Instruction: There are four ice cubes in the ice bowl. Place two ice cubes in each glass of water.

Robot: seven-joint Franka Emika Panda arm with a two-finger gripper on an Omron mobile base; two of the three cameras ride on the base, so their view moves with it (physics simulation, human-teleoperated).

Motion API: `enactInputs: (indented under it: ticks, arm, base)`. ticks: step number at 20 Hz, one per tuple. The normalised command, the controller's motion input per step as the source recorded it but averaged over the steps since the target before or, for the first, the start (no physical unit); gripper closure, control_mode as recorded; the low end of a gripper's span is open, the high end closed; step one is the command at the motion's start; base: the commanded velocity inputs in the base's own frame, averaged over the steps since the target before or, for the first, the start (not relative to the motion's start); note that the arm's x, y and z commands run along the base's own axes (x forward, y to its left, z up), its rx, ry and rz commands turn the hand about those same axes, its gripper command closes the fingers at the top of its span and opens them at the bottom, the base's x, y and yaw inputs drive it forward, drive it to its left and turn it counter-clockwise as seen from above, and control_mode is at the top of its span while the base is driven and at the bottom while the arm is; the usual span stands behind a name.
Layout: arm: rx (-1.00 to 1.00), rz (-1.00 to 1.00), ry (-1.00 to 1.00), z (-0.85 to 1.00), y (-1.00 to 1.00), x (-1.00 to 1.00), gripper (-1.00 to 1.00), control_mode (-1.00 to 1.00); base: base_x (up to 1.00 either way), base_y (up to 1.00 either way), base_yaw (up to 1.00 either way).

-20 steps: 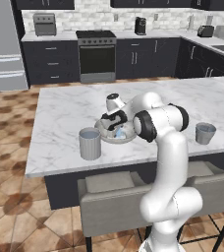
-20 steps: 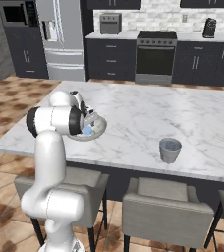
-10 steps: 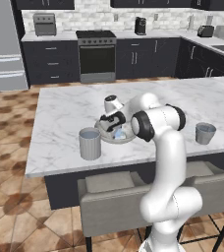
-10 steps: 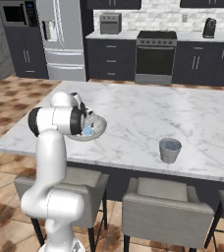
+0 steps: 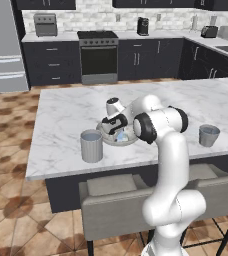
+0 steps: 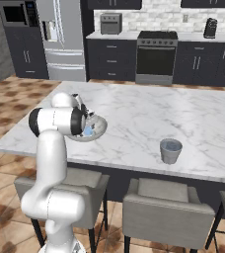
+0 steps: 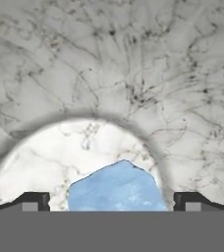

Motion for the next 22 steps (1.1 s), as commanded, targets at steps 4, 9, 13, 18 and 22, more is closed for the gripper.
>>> enactInputs:
  ticks: [4, 9, 13, 18, 22]
  arm:
    - [0.0, 0.0, 0.0, -0.14, -0.18, -0.03, 1.0, -1.0]
    - [0.0, 0.0, 0.01, -0.33, -0.4, -0.04, 1.0, -1.0]
    - [0.0, 0.0, 0.0, -0.24, -0.25, -0.08, 1.0, -1.0]
    - [0.05, 0.0, -0.06, 0.32, 0.0, -0.34, 1.0, -1.0]
    - [0.11, 0.0, -0.23, 1.0, 0.0, -0.68, 1.0, -1.0]
  base:
    - [0.0, 0.0, 0.0]
    - [0.0, 0.0, 0.0]
    - [0.0, 0.0, 0.0]
    - [0.0, 0.0, 0.0]
    - [0.0, 0.0, 0.0]
